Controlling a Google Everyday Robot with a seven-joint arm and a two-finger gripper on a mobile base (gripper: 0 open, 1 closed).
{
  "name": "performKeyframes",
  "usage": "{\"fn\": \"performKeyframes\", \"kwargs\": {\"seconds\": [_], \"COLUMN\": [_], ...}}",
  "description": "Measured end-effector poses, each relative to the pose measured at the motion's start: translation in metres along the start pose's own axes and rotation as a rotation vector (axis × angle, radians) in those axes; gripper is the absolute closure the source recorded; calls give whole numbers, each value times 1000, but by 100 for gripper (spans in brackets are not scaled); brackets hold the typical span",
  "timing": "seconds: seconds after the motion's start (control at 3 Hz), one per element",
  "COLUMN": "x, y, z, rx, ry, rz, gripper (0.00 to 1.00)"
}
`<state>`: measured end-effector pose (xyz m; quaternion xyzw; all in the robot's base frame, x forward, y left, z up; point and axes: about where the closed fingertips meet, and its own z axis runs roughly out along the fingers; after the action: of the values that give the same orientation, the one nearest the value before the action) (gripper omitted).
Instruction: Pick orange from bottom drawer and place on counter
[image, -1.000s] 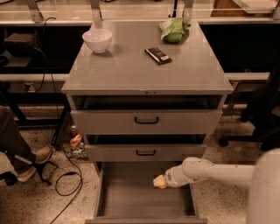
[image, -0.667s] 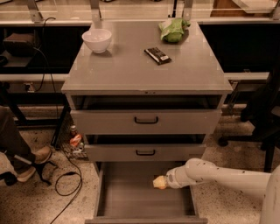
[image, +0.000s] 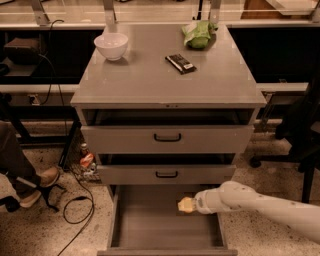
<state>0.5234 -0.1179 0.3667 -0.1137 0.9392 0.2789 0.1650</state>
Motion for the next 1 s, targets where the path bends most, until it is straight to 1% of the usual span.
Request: {"fn": "performKeyframes", "kwargs": {"seconds": [0.33, 0.67, 1.0], "x": [-12, -21, -32], "y": [34, 85, 135], "z": [-59, -123, -192], "rx": [-63, -144, -183], "ry": [-94, -189, -321], "rz": [-86, -211, -376], "gripper": [100, 100, 100]}}
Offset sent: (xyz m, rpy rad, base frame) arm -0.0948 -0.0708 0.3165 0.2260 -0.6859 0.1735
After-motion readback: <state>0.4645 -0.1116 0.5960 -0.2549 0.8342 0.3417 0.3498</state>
